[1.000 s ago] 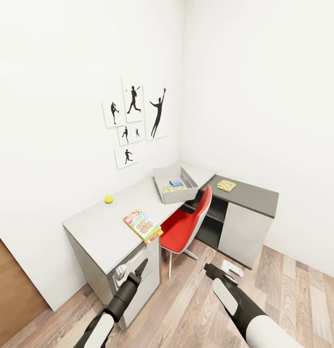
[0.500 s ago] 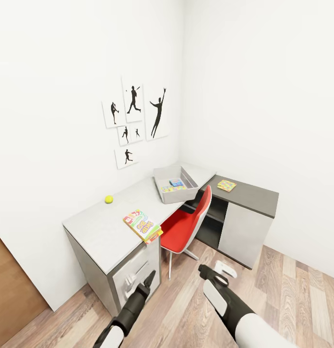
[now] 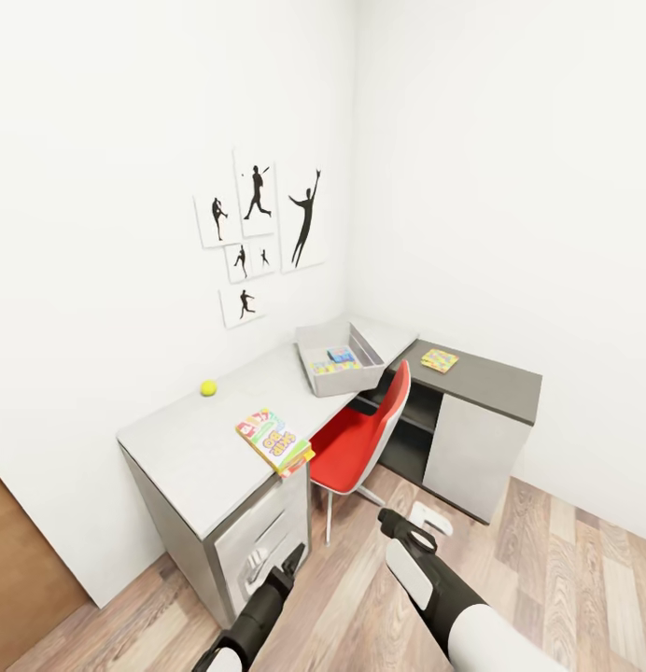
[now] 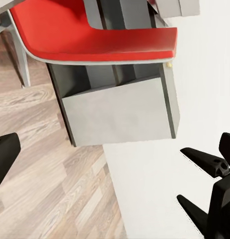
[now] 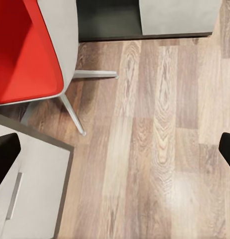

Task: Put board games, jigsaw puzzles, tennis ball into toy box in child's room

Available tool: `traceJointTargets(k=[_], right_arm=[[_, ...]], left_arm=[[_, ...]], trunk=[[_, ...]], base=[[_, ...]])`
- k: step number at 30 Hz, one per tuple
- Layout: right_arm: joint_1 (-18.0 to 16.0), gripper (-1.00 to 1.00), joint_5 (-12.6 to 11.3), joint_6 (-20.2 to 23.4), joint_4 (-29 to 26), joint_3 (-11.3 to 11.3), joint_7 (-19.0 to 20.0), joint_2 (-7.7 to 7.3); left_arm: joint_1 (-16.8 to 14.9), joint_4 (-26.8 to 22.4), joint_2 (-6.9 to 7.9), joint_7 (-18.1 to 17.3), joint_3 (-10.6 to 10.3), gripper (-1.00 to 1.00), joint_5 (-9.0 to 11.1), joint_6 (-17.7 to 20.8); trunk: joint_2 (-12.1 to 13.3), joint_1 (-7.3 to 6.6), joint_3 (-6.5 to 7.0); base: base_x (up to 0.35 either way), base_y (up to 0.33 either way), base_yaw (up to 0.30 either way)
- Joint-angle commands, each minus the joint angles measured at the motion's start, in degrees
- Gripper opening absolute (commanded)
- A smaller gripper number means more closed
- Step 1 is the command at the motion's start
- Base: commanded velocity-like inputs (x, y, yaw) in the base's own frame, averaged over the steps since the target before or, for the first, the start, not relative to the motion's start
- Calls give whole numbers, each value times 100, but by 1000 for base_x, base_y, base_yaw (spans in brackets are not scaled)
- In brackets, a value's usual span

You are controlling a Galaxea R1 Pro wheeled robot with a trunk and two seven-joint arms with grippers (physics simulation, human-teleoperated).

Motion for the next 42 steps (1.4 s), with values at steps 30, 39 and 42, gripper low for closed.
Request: traceJointTargets(k=[30, 39, 42], right_arm=[[70, 100, -551, 2808, -850, -267, 6569, -2313], [80, 100, -574, 3045, -893, -305, 7968, -2421], [81, 100, -577, 3059, -893, -370, 8053, -2425]], left_arm=[[-2, 133, 3, -61, -45, 100, 42, -16], [-2, 133, 3, -66, -45, 100, 43, -12], [-3, 133, 3, -68, -48, 100, 40, -19]], trunk=[[-13, 5, -13], [-13, 5, -13], [-13, 5, -13]], base=[[17, -4, 0], [0, 0, 0], [0, 0, 0]])
